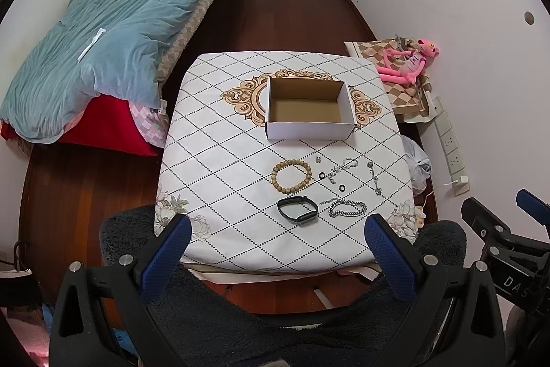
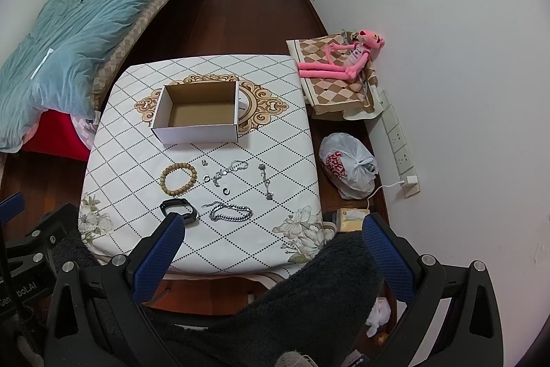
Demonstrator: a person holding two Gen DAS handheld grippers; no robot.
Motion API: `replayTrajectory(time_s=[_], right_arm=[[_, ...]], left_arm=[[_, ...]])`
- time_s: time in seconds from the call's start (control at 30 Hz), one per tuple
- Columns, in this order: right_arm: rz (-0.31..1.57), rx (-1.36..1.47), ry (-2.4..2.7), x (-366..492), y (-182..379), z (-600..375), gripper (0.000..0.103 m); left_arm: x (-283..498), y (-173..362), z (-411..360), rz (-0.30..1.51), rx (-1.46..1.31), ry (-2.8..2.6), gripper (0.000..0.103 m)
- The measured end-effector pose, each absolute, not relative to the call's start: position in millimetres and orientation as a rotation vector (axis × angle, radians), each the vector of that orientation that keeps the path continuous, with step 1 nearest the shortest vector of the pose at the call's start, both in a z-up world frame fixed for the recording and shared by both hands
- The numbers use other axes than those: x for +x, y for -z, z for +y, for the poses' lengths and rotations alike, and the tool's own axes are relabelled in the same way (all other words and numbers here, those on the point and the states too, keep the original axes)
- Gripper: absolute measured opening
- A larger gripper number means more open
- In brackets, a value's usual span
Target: Organize jewelry
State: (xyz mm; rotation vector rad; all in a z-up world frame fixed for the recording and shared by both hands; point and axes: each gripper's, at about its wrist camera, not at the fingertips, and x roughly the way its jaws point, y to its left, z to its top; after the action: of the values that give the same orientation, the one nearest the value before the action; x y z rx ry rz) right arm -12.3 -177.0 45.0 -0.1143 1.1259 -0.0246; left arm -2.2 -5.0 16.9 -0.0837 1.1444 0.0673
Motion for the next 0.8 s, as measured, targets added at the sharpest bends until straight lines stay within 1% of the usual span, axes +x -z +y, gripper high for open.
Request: replayTrajectory(time_s=[0.8], right_arm=[[1.122,-0.112,0.023,-12.4,-47.6,-177.0,0.103]], left_arm=[[-2.0,-18.4,-5.6,1.145,-0.082,-0.054,0.103]])
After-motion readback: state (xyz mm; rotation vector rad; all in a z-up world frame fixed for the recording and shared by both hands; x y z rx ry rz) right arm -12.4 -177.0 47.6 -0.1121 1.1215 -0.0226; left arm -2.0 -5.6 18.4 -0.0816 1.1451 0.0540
